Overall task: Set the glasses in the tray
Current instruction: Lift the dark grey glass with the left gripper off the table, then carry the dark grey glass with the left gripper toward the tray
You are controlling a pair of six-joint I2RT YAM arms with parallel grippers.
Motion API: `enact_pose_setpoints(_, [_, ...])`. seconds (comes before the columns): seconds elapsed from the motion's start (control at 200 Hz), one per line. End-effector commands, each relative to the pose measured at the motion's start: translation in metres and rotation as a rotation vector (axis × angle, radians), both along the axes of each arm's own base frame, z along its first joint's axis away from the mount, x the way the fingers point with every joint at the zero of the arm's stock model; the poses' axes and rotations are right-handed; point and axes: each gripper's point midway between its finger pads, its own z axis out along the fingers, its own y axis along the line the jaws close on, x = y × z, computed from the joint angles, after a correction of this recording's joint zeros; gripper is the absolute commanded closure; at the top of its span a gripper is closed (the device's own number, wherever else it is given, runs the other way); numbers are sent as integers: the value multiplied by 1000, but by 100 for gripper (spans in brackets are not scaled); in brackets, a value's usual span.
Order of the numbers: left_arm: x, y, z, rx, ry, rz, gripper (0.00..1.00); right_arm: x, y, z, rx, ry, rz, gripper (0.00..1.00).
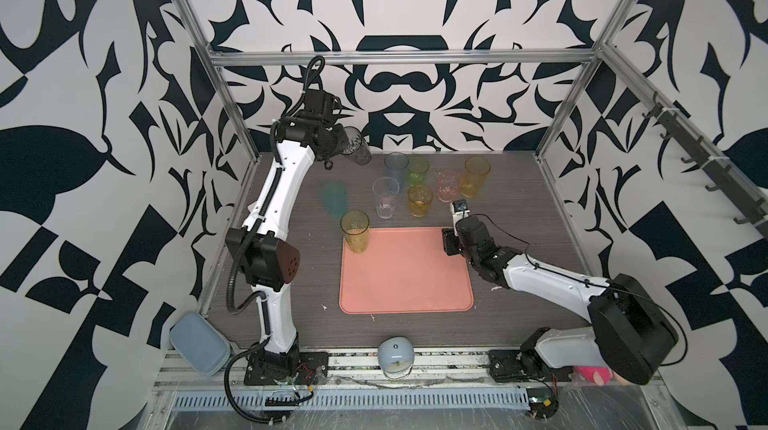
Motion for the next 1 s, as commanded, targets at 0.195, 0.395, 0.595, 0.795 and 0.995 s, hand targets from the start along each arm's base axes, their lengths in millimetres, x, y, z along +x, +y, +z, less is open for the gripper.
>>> enact_pose_setpoints(0.195, [-78,31,32,47,13,14,100,8,8,27,49,-60,7,40])
enact_pose_setpoints(0.395, [-122,51,43,87,3,40,100,7,7,27,52,-58,4,40])
enact_pose_setpoints(0.595, [-160,70,46,125,15,74,100,6,7,27,54,-54,0,40])
enact_pose_setpoints(0.795, [-200,90,31,183,86,107,100,6,6,25,51,-51,-4,40])
enact_pose_setpoints(0.995, [-239,109,22,225,129,144,100,6,6,26,51,-49,-5,40])
